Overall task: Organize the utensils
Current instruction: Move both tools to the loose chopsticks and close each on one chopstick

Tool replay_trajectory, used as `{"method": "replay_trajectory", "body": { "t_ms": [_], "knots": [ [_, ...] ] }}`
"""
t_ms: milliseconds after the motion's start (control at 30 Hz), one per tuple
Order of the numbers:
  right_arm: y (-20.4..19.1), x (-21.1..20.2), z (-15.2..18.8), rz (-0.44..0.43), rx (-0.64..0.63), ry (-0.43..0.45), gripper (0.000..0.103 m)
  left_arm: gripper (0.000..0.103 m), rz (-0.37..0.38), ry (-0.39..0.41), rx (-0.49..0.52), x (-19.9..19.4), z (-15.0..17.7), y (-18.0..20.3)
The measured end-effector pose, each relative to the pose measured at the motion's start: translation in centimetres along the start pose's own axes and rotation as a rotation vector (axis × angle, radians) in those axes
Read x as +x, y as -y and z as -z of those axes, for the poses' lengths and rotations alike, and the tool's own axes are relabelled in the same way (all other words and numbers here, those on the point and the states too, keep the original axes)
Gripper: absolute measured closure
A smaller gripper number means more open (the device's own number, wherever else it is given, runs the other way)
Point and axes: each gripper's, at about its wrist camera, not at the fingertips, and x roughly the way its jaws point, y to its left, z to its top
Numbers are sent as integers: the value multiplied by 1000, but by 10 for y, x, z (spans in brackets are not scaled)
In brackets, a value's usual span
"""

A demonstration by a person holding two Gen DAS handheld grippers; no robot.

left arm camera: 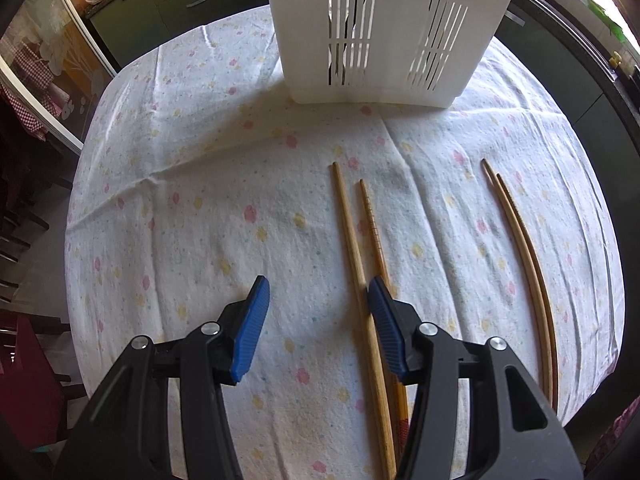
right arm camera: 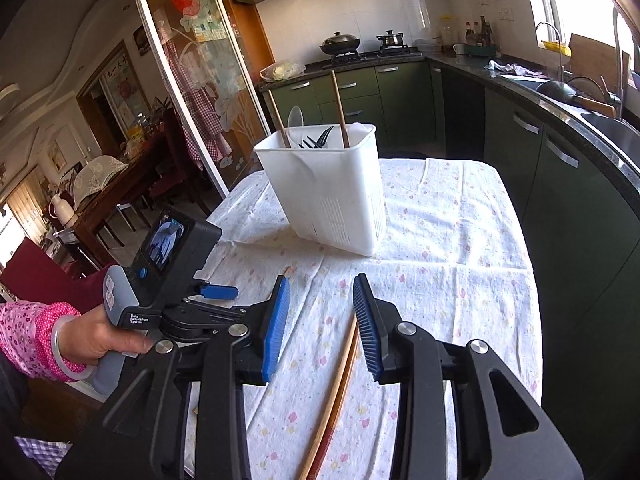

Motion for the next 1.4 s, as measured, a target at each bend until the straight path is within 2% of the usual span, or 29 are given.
{"method": "replay_trajectory", "body": {
  "t_ms": [200, 333, 433, 533, 800, 933, 1033, 1100, 1200, 1300, 1400],
  "knots": [
    [9, 52, 11, -106, 84, -180, 68, 53, 24, -19, -29, 0, 9, -16],
    [17, 88, 16, -121, 137, -286, 67, 53, 21, -11, -16, -1, 10, -15],
    [14, 105, 19, -111, 138, -334, 67, 53, 23, -5, -5, -1, 11, -14],
    [10, 115, 20, -94, 132, -352, 67, 53, 26, -2, 5, -1, 11, -12],
    [4, 136, 20, 54, 66, -384, 65, 53, 31, 4, 17, -1, 10, -13],
    [3, 144, 22, 96, 48, -398, 64, 53, 32, 6, 21, -1, 10, -14],
    [0, 149, 20, 144, 21, -397, 55, 53, 32, 6, 24, -1, 10, -13],
    [0, 154, 19, 166, 17, -411, 54, 53, 32, 6, 24, -1, 10, -13],
    [-2, 158, 17, 180, 13, -394, 52, 52, 33, 9, 25, -1, 10, -13],
    [-6, 157, 19, 194, -7, -384, 55, 51, 35, 11, 28, -1, 10, -13],
    [-12, 141, 19, 226, -27, -309, 55, 50, 36, 12, 31, -1, 10, -14]
  ]
}}
